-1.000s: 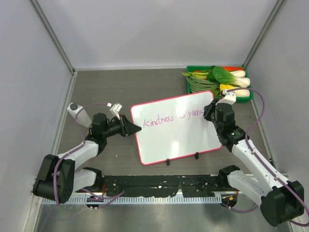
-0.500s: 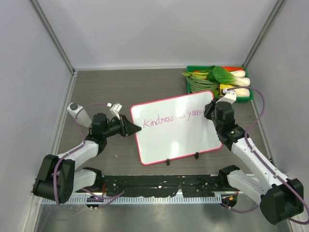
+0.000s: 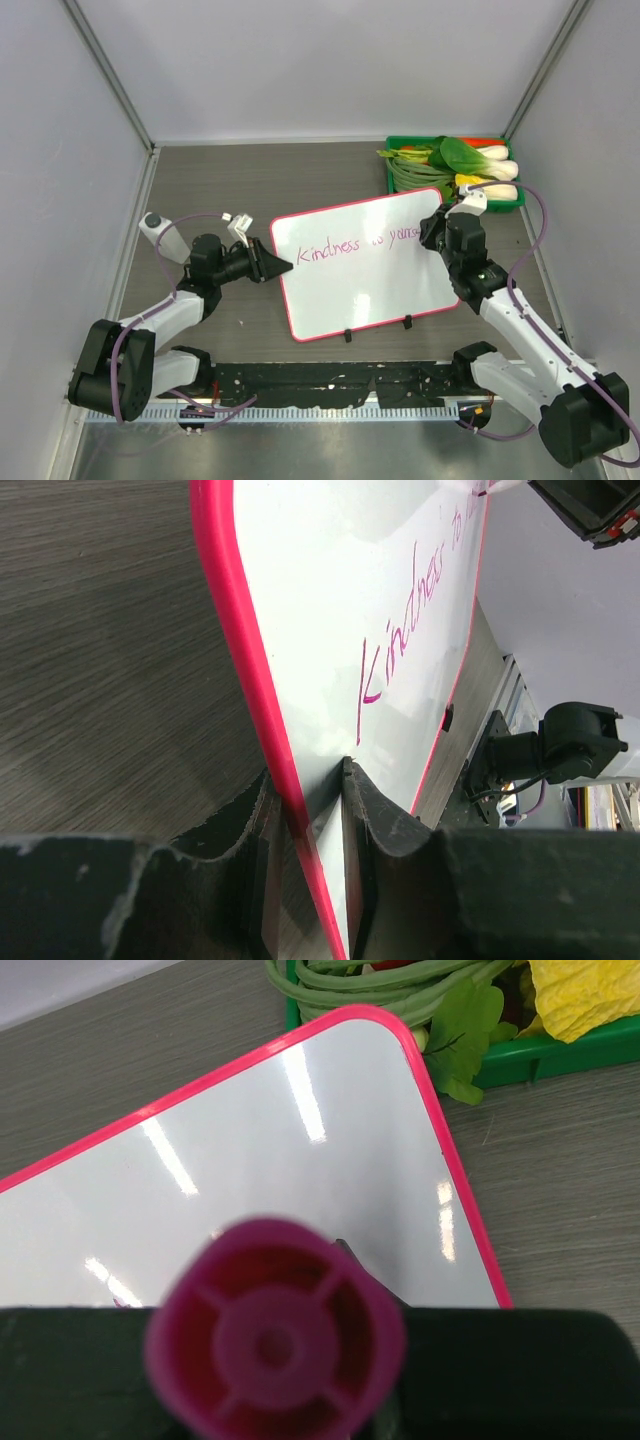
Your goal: Write a sentence on the whiteboard
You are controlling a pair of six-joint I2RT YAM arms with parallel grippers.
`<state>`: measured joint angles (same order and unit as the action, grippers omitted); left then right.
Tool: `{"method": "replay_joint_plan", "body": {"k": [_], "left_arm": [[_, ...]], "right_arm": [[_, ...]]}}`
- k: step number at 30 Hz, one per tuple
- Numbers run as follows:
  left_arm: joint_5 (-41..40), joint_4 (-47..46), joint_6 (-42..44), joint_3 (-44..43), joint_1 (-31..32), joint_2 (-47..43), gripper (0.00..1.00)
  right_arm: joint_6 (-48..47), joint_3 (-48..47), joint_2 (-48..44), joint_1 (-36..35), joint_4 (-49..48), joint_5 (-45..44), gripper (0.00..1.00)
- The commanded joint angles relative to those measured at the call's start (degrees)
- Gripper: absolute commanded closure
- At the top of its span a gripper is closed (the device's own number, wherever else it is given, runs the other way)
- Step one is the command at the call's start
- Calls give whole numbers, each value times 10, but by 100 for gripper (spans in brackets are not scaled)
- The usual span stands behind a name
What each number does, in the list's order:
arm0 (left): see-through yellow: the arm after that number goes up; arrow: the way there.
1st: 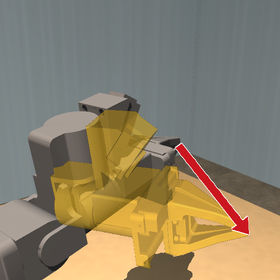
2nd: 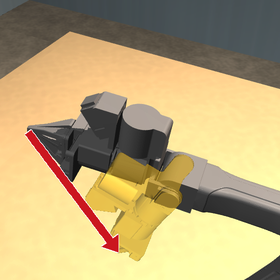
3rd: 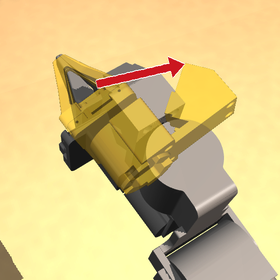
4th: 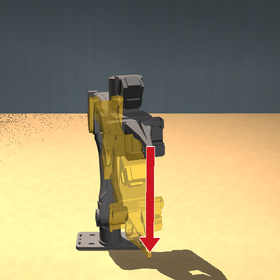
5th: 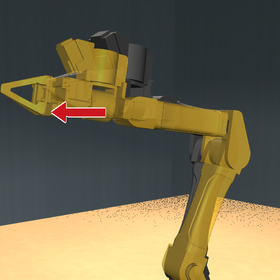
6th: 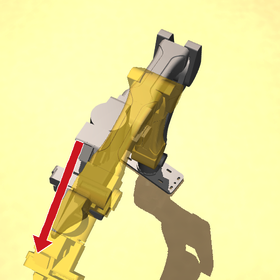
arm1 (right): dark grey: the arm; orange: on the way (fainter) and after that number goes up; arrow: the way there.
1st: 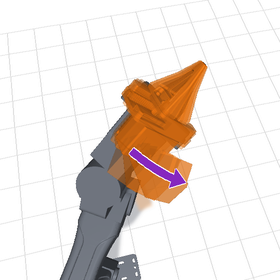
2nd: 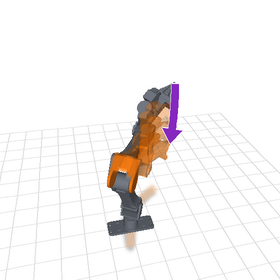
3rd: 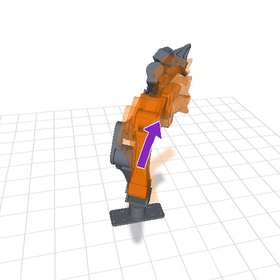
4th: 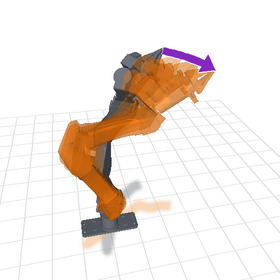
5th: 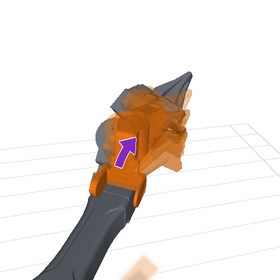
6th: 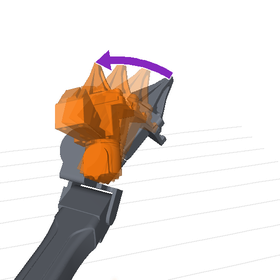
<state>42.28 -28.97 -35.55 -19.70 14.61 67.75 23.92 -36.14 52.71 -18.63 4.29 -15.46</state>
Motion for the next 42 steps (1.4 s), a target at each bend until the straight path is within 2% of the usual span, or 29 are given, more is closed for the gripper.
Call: {"method": "replay_joint_plan", "body": {"k": [1, 15, 26, 42], "left_arm": [[-5, 29, 41, -2, 12, 10, 100], [-6, 30, 41, -1, 12, 4, 100], [-9, 30, 41, -1, 13, 5, 100], [-8, 29, 40, -2, 12, 8, 100]], "right_arm": [[5, 17, -22, 3, 5, 4, 99], [-4, -4, -23, 3, 14, -46, 99], [-5, -47, -30, 3, 5, -21, 99], [-19, -85, 53, 11, -18, -59, 99]]}}
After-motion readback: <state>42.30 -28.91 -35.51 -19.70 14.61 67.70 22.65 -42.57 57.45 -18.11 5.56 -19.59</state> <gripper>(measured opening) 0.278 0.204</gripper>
